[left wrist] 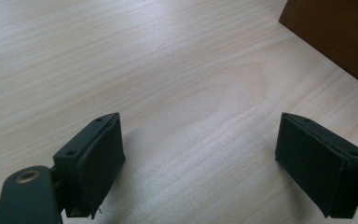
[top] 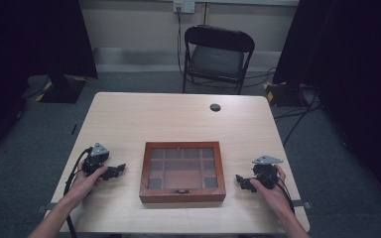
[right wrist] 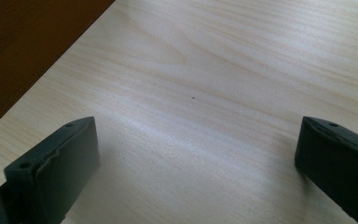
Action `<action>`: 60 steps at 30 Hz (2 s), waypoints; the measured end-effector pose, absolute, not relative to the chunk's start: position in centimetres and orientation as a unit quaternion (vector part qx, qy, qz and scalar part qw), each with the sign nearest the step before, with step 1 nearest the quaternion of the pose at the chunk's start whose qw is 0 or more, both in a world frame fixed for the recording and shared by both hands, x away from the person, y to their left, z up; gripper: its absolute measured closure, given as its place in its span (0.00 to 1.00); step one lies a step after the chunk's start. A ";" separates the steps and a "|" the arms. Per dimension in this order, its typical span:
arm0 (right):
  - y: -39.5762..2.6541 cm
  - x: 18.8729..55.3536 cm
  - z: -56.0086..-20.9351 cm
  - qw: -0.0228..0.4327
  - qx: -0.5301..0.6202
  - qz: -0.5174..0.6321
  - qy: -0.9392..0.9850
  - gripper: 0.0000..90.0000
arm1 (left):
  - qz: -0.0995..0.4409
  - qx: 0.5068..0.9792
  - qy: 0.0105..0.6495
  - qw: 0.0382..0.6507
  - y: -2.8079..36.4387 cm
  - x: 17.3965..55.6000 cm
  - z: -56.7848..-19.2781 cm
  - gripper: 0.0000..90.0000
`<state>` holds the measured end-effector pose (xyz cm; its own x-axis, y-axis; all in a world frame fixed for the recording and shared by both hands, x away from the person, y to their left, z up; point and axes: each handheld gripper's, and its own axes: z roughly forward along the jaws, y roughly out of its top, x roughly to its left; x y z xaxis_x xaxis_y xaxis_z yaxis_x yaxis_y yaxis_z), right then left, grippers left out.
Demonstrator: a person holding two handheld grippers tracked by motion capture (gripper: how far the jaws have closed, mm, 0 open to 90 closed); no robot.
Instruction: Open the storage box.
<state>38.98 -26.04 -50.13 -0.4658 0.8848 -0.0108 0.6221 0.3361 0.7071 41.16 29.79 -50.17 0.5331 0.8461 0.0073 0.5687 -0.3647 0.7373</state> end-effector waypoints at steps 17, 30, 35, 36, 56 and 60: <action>-26.1 39.0 -49.1 0.196 0.482 0.326 0.789 0.14 | 0.195 0.800 0.443 0.353 29.8 41.1 -50.2 0.16; -24.9 38.6 -45.4 0.169 0.463 0.368 0.788 0.35 | 0.197 0.802 0.442 0.352 29.8 41.2 -50.2 0.16; -24.5 38.2 -44.1 0.148 0.448 0.401 0.785 0.41 | 0.196 0.801 0.442 0.352 29.8 41.1 -50.2 0.16; -24.4 38.2 -43.9 0.144 0.445 0.408 0.784 0.42 | 0.196 0.801 0.442 0.352 29.8 41.1 -50.2 0.16; -20.5 36.7 -40.9 0.079 0.366 0.465 0.802 0.61 | 0.196 0.801 0.443 0.352 29.8 41.1 -50.2 0.16; -19.3 36.5 -40.3 0.066 0.346 0.470 0.809 0.64 | 0.195 0.800 0.443 0.353 29.7 41.1 -50.2 0.16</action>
